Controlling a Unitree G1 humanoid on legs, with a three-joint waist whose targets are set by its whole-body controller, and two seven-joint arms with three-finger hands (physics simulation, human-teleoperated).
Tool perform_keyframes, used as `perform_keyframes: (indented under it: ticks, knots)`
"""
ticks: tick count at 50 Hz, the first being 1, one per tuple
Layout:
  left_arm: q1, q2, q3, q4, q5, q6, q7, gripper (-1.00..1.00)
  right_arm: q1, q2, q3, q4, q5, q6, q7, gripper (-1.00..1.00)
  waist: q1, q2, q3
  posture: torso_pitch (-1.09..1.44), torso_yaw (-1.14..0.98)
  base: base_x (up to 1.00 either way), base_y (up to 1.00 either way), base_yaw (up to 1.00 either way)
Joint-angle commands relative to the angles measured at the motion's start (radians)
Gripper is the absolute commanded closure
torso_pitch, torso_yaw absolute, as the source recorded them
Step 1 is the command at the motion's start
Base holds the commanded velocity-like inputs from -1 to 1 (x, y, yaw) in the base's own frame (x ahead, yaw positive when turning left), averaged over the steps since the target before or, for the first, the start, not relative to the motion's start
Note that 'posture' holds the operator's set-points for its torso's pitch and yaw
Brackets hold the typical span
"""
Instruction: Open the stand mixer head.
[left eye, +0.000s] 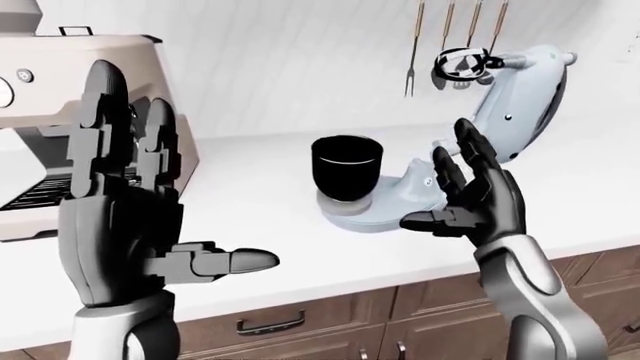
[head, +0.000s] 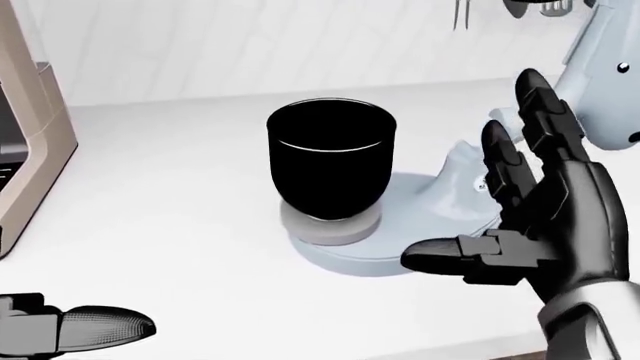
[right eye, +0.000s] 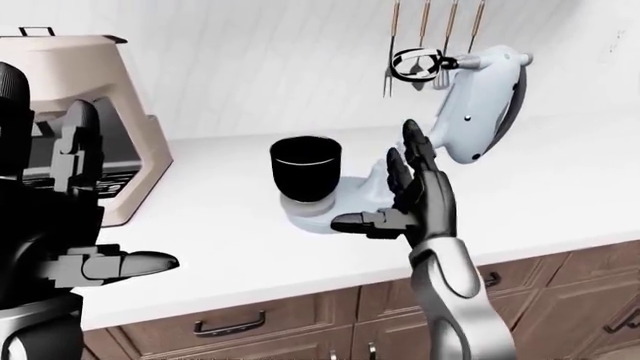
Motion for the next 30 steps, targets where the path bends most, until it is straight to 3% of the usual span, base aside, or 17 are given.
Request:
perform_keyframes:
  ticks: [1,3,4,5,6,8,9,11,12,16,23,25,26,30]
  knots:
    - [-0.018,0.003,-0.002,-0.015,0.000,-0.023,-0.002,-1.00,-0.027,-0.008,-0.009,-0.046,0.029,0.019,-0.017,-1.00,-0.003,0.004,0.009,-0.32,0.00,0.05,0.00,0.00]
    - [-0.019,0.004,-0.002,-0.016,0.000,-0.021,-0.001,-1.00,-0.034,-0.010,-0.013,-0.076,0.049,0.042,-0.031,-1.00,-0.002,0.000,0.011,-0.32,0.00,0.05,0.00,0.00]
    - [-0.020,0.004,-0.001,-0.016,0.000,-0.020,-0.001,-1.00,-0.036,-0.011,-0.014,-0.086,0.058,0.050,-0.037,-1.00,-0.005,0.005,0.001,-0.32,0.00,0.05,0.00,0.00]
    - [-0.021,0.004,-0.001,-0.015,-0.001,-0.020,-0.001,-1.00,-0.039,-0.013,-0.016,-0.098,0.067,0.060,-0.044,-1.00,-0.003,0.001,0.010,-0.32,0.00,0.05,0.00,0.00]
    - [-0.021,0.004,-0.002,-0.015,-0.001,-0.019,0.000,-1.00,-0.041,-0.014,-0.017,-0.110,0.076,0.068,-0.049,-1.00,-0.002,0.001,-0.006,-0.32,0.00,0.04,0.00,0.00]
    - [-0.020,0.004,-0.002,-0.014,0.000,-0.022,-0.001,-1.00,-0.048,-0.016,-0.021,-0.128,0.095,0.084,-0.062,-1.00,-0.004,0.002,0.007,-0.32,0.00,0.05,0.00,0.00]
    - [-0.021,0.004,-0.002,-0.014,0.000,-0.022,-0.001,-1.00,-0.051,-0.017,-0.024,-0.137,0.107,0.090,-0.068,-1.00,-0.002,0.002,-0.010,-0.32,0.00,0.05,0.00,0.00]
    - [-0.021,0.004,-0.004,-0.014,0.001,-0.022,-0.001,-1.00,-0.055,-0.020,-0.026,-0.143,0.123,0.090,-0.078,-1.00,-0.004,0.002,0.005,-0.32,0.00,0.05,0.00,0.00]
    - [-0.021,0.004,-0.004,-0.014,0.001,-0.022,-0.001,-1.00,-0.055,-0.022,-0.026,-0.141,0.124,0.088,-0.078,-1.00,-0.003,0.002,-0.011,-0.32,0.00,0.05,0.00,0.00]
    - [-0.023,0.004,-0.001,-0.012,-0.002,-0.021,0.000,-1.00,-0.047,-0.025,-0.015,-0.142,0.124,0.078,-0.078,-1.00,-0.001,0.000,-0.020,-0.32,0.00,0.04,0.00,0.00]
    - [-0.023,0.004,0.000,-0.018,-0.005,-0.015,0.002,-1.00,-0.044,-0.024,-0.011,-0.142,0.123,0.076,-0.076,-1.00,0.003,-0.003,-0.024,-0.32,0.00,0.04,0.00,0.00]
    - [-0.023,0.007,-0.003,-0.022,-0.006,-0.015,0.006,-1.00,-0.057,-0.030,-0.027,-0.147,0.138,0.090,-0.085,-1.00,0.001,-0.001,-0.003,-0.32,0.00,0.05,0.00,0.00]
    - [-0.020,0.009,-0.007,-0.023,-0.005,-0.018,0.007,-1.00,-0.057,-0.033,-0.030,-0.150,0.143,0.091,-0.086,-1.00,0.002,-0.001,-0.018,-0.32,0.00,0.05,0.00,0.00]
    - [-0.018,0.030,-0.010,-0.023,-0.022,-0.025,0.029,-1.00,-0.055,-0.036,-0.029,-0.153,0.148,0.090,-0.091,-1.00,0.004,-0.001,-0.021,-0.32,0.00,0.04,0.00,0.00]
